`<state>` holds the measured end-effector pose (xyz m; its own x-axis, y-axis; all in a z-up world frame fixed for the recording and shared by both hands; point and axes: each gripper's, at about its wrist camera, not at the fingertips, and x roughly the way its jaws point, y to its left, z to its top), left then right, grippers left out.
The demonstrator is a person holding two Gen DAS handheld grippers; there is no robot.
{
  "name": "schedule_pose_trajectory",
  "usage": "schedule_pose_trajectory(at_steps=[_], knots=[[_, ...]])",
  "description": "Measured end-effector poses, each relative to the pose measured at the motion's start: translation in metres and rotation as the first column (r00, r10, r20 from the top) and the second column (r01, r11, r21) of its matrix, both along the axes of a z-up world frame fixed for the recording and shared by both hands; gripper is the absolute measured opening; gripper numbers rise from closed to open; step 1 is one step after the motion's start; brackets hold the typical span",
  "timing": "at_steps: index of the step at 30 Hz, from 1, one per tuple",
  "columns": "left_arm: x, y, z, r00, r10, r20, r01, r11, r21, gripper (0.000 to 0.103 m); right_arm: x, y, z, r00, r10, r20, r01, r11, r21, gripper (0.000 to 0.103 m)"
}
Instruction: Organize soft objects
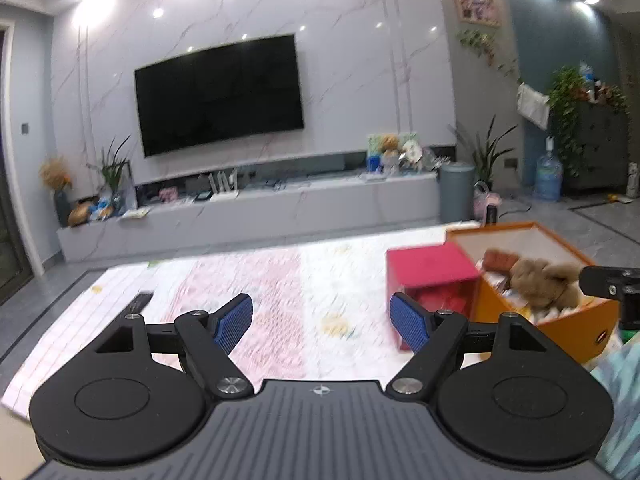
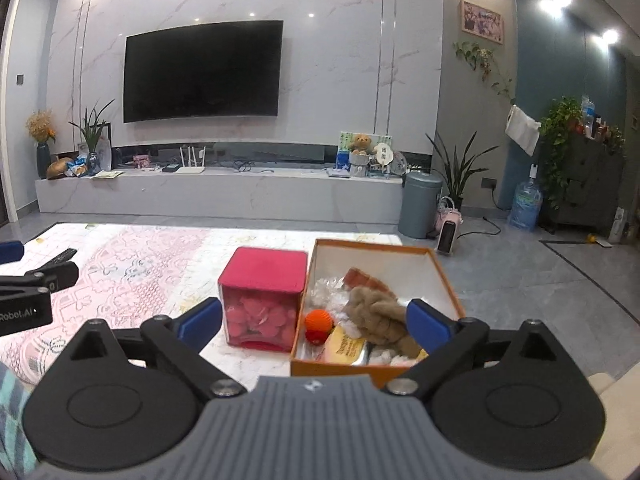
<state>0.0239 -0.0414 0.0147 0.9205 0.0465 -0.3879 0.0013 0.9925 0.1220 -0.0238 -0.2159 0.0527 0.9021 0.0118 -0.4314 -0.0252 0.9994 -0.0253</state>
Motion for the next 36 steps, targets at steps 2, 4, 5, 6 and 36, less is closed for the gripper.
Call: schedule_pose_trajectory(at_steps=[2,4,5,6,36], knots=[[-0.001,0.004,-0.008,1.000,0.003,-0.027,-0.003,1.000,-0.016,0.092,0.002,0.004,-0.011,1.000,0.008,-0.027,-0.008,1.000,-0.002,0.097],[0.001,0.007,-0.018,0.998,0.004,-0.064,-0.007,0.999,-0.047,0.092,0.006,0.007,-0.022,0.999,0.006,-0.054,-0.006,1.000,0.000,0.097],[0.000,0.009,-0.023,0.996,-0.001,-0.084,-0.004,0.998,-0.060,0.092,0.007,0.008,-0.027,0.998,0.002,-0.065,-0.001,1.000,0.005,0.097],[0.000,0.009,-0.027,0.994,-0.008,-0.104,0.000,0.998,-0.071,0.092,0.009,0.009,-0.032,0.997,0.002,-0.078,-0.001,1.000,0.011,0.097],[-0.017,0.012,-0.039,0.986,-0.026,-0.166,0.016,0.998,-0.059,0.092,0.016,0.008,-0.071,0.985,-0.026,-0.171,0.030,0.999,0.018,0.097]])
